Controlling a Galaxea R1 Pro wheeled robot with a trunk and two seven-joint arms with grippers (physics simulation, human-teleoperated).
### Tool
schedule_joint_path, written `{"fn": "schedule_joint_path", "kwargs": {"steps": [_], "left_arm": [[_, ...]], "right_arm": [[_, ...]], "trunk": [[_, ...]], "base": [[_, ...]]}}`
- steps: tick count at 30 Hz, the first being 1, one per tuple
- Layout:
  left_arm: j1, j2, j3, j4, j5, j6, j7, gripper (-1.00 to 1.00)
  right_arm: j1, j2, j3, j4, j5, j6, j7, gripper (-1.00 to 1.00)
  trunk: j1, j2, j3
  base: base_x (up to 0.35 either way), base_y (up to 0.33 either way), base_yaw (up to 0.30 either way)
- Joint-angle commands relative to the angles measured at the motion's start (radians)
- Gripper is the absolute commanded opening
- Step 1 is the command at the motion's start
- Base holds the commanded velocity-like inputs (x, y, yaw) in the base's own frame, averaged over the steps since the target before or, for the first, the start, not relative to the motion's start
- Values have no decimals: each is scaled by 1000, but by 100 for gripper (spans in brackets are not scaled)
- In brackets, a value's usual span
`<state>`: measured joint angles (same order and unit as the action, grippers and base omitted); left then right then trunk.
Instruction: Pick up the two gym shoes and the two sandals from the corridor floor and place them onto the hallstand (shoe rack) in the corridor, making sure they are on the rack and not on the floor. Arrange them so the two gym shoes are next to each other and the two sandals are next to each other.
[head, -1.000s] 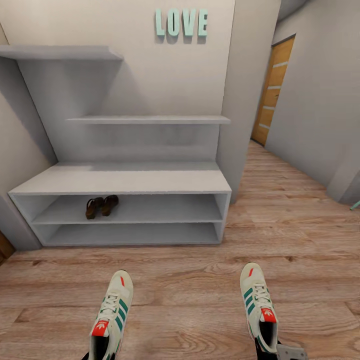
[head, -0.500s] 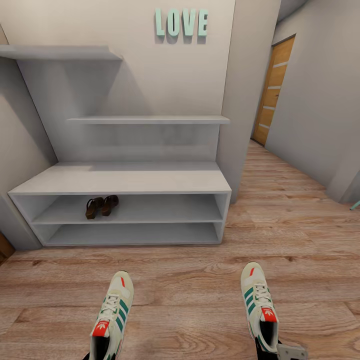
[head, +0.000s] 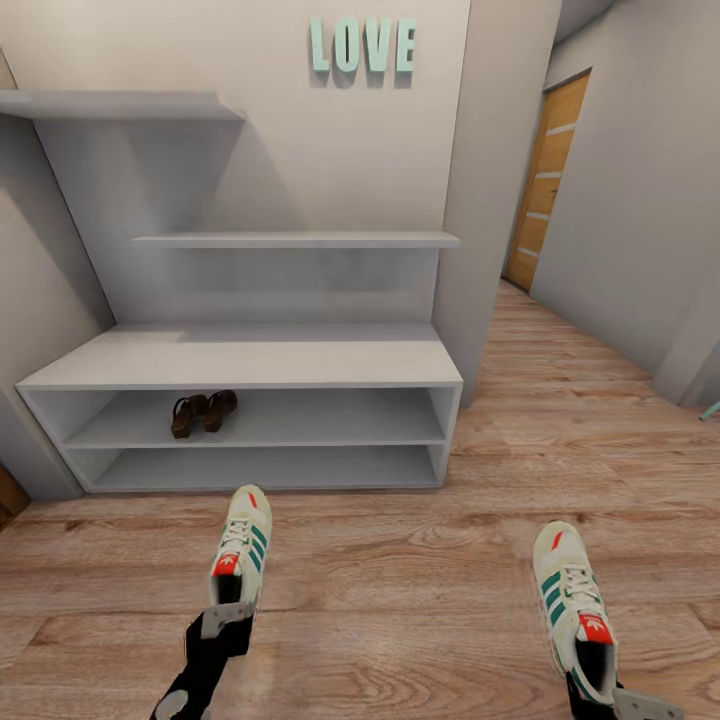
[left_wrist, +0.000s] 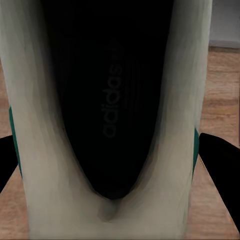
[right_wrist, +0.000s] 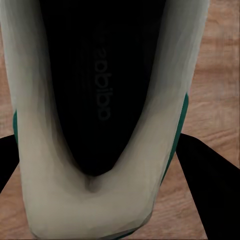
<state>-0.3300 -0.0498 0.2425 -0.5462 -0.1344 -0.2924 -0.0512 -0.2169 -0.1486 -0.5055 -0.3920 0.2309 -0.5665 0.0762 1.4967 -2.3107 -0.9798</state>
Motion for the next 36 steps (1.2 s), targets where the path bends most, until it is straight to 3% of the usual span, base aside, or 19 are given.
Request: {"fn": "schedule_joint_path", "kwargs": {"steps": [1,4,8,11,16,18,22,24,26,27,29,32,36], "left_arm": [[-28,-8,8,4,-10,32,0,-100],[-80,-21,8,8,-10,100,5,-100],[-145,-34,8,10,-10,184,8,-100],[-207,-43,6,11,-11,277,9,-100],[-279,-50,5,9,-13,385,10,-100],[-296,-51,5,9,-13,405,10,-100],[-343,-57,4,3,-13,444,10,-100],[-353,-60,-5,-8,-16,454,31,-100],[-354,-61,-23,-13,-17,457,53,-100],[-354,-61,-74,-17,-17,461,76,-100],[-354,-62,-114,-18,-15,475,83,-100],[-362,-62,-139,-20,-11,520,85,-100],[-367,-63,-145,-22,-9,538,84,-100]], "right_arm": [[-1,-14,-34,0,-13,-3,9,-100],[-1,-44,-84,-1,-47,-1,11,-100],[-1,-80,-114,-3,-64,12,11,-100],[-1,-110,-126,-11,-71,68,11,-100],[-1,-129,-137,-53,-81,179,10,-100],[-1,-131,-152,-63,-92,202,10,-100],[-1,-132,-233,-83,-139,234,14,-100],[-1,-126,-255,-105,-150,240,15,-100],[-1,-120,-259,-125,-152,242,14,-100],[-1,-103,-261,-163,-153,245,14,-100],[-1,-91,-261,-178,-153,245,13,-100],[-1,-81,-261,-187,-153,244,13,-100],[-1,-79,-261,-188,-153,244,14,-100]], "trunk": [[0,0,-1],[0,0,-1],[0,0,-1],[0,0,-1],[0,0,-1],[0,0,-1],[0,0,-1],[0,0,-1],[0,0,-1],[0,0,-1],[0,0,-1],[0,0,-1],[4,-7,-7]], "base": [[0,0,0],[0,0,0],[0,0,0],[0,0,0],[0,0,0],[0,0,0],[0,0,0],[0,0,0],[0,0,0],[0,0,0],[0,0,0],[0,0,0],[0,0,0]]}}
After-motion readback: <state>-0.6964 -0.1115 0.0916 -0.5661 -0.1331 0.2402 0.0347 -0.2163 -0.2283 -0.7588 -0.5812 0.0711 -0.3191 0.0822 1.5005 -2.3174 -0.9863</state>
